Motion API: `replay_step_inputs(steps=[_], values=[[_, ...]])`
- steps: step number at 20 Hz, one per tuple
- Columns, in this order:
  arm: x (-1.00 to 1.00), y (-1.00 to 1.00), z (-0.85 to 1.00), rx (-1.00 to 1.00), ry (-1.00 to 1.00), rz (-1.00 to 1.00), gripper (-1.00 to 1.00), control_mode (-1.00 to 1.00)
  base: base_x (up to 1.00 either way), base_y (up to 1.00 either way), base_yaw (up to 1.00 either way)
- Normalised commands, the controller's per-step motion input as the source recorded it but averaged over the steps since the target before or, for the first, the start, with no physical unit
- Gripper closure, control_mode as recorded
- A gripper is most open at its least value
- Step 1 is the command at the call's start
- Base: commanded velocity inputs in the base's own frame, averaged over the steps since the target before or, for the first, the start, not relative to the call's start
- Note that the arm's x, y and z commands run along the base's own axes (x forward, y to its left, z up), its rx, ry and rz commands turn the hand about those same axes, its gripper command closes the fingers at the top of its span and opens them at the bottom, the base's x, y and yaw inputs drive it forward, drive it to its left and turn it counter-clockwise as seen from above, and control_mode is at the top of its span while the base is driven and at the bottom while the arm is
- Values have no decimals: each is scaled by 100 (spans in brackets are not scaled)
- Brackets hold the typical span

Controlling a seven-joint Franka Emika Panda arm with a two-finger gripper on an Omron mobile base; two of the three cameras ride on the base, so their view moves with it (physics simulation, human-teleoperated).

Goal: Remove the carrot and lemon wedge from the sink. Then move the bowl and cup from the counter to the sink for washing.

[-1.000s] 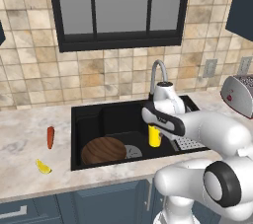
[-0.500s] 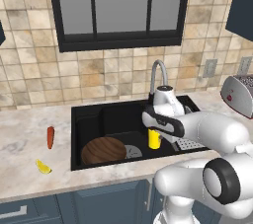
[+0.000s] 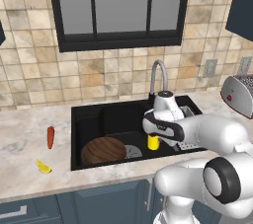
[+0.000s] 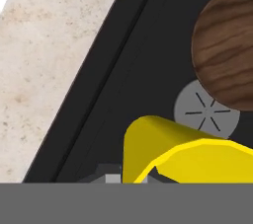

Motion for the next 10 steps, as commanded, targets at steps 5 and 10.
replay_step_inputs(steps=[5, 10], values=[[7, 0, -19, 0, -2, 4, 100, -100, 0, 0, 0], [16, 3, -14, 0, 0, 4, 100, -100, 0, 0, 0]])
